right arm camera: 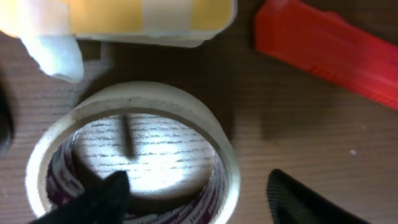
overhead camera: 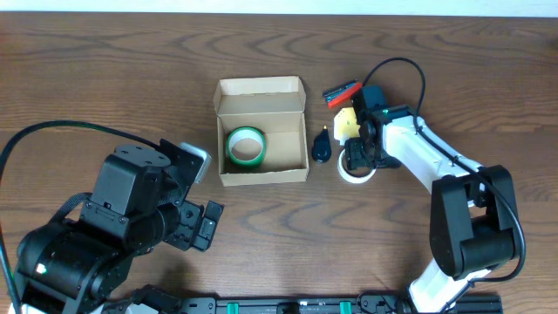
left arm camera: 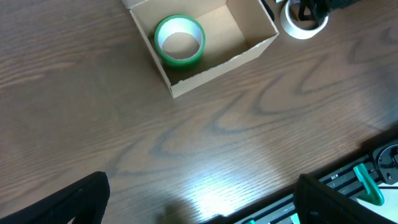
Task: Pack container
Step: 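Move the right gripper to the clear tape roll and grasp it, then lower the clear tape into the box beside the green tape, release, then move the right gripper to the yellow notepad and grasp it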
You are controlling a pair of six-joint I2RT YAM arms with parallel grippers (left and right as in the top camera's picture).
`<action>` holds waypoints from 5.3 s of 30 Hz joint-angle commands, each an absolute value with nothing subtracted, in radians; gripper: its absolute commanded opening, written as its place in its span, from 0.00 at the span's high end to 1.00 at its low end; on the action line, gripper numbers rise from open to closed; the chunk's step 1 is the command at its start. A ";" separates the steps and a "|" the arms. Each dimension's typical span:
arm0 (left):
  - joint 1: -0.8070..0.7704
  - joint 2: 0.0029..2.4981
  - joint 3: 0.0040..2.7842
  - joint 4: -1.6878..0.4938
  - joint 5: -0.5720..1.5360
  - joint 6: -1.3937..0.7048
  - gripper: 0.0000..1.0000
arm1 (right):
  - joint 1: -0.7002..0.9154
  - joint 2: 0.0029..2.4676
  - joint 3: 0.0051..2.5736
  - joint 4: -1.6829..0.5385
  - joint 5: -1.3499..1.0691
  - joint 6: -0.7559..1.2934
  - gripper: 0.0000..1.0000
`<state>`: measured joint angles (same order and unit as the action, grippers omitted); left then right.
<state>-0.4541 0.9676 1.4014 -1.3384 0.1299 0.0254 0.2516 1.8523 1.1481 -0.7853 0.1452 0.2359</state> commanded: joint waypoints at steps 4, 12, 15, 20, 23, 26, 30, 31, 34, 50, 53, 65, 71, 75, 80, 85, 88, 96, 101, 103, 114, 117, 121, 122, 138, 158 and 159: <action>-0.452 0.966 1.411 -1.342 0.123 0.019 0.05 | 0.242 1.856 1.103 -0.743 0.138 0.230 0.58; -0.452 0.966 1.411 -1.342 0.123 0.019 0.05 | 0.241 1.856 1.100 -0.718 0.138 0.231 0.82; -0.452 0.966 1.411 -1.342 0.123 0.019 0.05 | 0.241 1.856 1.101 -0.717 0.138 0.231 0.90; -0.452 0.966 1.411 -1.342 0.123 0.019 0.05 | 0.241 1.847 1.151 -0.786 0.098 0.239 0.99; -0.452 0.966 1.411 -1.342 0.123 0.019 0.05 | 0.241 1.817 1.230 -0.878 0.097 0.283 0.99; -0.452 0.966 1.411 -1.342 0.123 0.019 0.05 | 0.243 1.760 1.336 -0.970 0.096 0.325 0.99; -0.452 0.966 1.411 -1.342 0.123 0.019 0.05 | 0.263 1.661 1.465 -1.002 0.040 0.337 0.99; -0.452 0.966 1.411 -1.342 0.123 0.019 0.05 | 0.273 1.638 1.487 -0.986 0.017 0.336 0.99; -0.452 0.966 1.411 -1.342 0.123 0.019 0.05 | 0.310 1.600 1.513 -0.925 -0.051 0.349 0.99; -0.452 0.966 1.411 -1.342 0.123 0.019 0.05 | 0.624 1.789 1.515 -0.836 -0.010 0.739 0.99; -0.452 0.966 1.411 -1.342 0.123 0.019 0.05 | 0.632 1.828 1.515 -0.822 -0.011 0.765 0.98; -0.452 0.966 1.411 -1.342 0.123 0.019 0.05 | 0.660 1.957 1.592 -0.842 -0.007 0.781 0.98; -0.452 0.966 1.411 -1.342 0.123 0.019 0.05 | 0.670 2.008 1.657 -0.885 0.019 0.788 0.98; -0.452 0.966 1.411 -1.342 0.123 0.019 0.05 | 0.674 2.016 1.663 -0.881 0.021 0.793 0.98; -0.452 0.966 1.411 -1.342 0.123 0.019 0.05 | 0.691 2.037 1.665 -0.878 0.027 0.805 0.99; -0.452 0.966 1.411 -1.342 0.123 0.019 0.05 | 0.710 2.059 1.668 -0.875 0.030 0.807 0.99; -0.452 0.966 1.411 -1.342 0.123 0.019 0.05 | 0.717 2.061 1.668 -0.876 0.058 0.807 0.99; -0.452 0.966 1.411 -1.342 0.123 0.019 0.05 | 0.720 2.061 1.668 -0.871 0.072 0.807 0.98; -0.452 0.966 1.411 -1.342 0.123 0.019 0.05 | 0.729 2.061 1.668 -0.859 0.071 0.807 0.98; -0.452 0.966 1.411 -1.342 0.123 0.019 0.05 | 0.731 2.061 1.668 -0.853 0.072 0.806 0.98; -0.452 0.966 1.411 -1.342 0.123 0.019 0.05 | 0.733 2.065 1.668 -0.809 0.071 0.783 0.78; -0.452 0.966 1.411 -1.342 0.123 0.019 0.05 | 0.733 2.065 1.668 -0.802 0.070 0.783 0.71; -0.452 0.966 1.411 -1.342 0.123 0.019 0.05 | 0.733 2.065 1.668 -0.798 0.070 0.768 0.69; -0.452 0.966 1.411 -1.342 0.123 0.019 0.05 | 0.733 2.065 1.668 -0.798 0.070 0.764 0.69; -0.452 0.966 1.411 -1.342 0.123 0.019 0.05 | 0.604 1.971 1.944 -1.106 0.114 0.522 0.44; -0.452 0.966 1.411 -1.342 0.123 0.019 0.05 | 0.234 1.940 1.554 -0.857 0.070 0.223 0.01; -0.452 0.966 1.411 -1.342 0.123 0.019 0.05 | 0.234 1.940 1.529 -0.830 0.071 0.207 0.01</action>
